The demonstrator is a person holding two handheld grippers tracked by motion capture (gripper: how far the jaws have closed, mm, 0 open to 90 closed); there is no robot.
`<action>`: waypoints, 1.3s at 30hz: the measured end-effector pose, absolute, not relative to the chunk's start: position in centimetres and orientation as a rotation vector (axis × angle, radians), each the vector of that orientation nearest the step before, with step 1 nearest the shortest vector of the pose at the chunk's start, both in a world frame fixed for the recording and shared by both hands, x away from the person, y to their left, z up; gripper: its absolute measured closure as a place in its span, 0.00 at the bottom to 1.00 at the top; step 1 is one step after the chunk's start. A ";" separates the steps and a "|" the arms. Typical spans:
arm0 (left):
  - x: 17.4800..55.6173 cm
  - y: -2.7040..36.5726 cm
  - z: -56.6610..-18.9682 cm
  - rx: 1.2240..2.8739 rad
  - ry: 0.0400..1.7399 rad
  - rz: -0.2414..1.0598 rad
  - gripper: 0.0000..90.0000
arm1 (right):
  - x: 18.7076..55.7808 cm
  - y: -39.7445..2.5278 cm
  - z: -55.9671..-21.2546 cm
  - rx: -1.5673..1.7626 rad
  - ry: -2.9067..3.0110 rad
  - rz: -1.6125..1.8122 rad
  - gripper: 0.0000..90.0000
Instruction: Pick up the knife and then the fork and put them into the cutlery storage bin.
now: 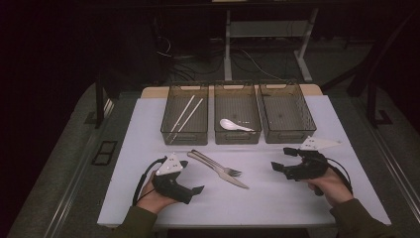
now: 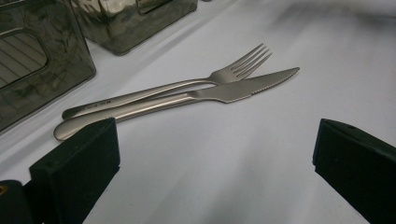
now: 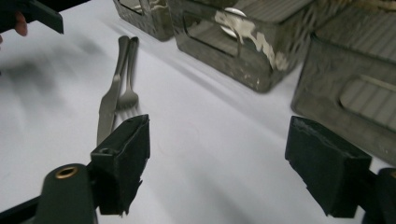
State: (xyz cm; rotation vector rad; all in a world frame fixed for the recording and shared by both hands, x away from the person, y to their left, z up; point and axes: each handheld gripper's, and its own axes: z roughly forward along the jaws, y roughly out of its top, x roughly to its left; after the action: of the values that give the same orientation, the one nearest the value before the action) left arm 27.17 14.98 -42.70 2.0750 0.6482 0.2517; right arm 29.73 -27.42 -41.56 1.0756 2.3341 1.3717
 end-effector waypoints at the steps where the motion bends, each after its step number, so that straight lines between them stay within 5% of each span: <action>1: 27.1 15.0 -42.7 2.074 0.647 0.254 0.00 | 29.4 -27.7 -41.8 1.079 2.331 1.371 0.24; 7: 27.1 15.0 -42.5 2.062 0.637 0.246 0.07 | 27.9 -29.0 -42.7 1.129 2.303 1.382 0.23; 12: 27.3 15.0 -42.3 2.062 0.618 0.241 0.24 | 26.5 -30.0 -43.1 1.155 2.288 1.398 0.23; 23: 30.0 14.1 -41.4 2.138 0.622 0.295 0.88 | 25.6 -30.4 -43.3 1.160 2.287 1.400 0.23; 26: 31.1 14.1 -41.6 2.163 0.646 0.305 0.98 | 25.6 -30.2 -43.4 1.146 2.296 1.390 0.23; 39: 36.3 14.8 -43.3 2.184 0.797 0.367 0.99 | 25.7 -30.2 -43.5 1.147 2.295 1.383 0.23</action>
State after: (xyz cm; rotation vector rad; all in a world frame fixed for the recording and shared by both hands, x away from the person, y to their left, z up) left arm 36.29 14.83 -43.27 2.1837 0.7970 0.3666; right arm 25.68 -30.23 -43.45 1.1466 2.2951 1.3829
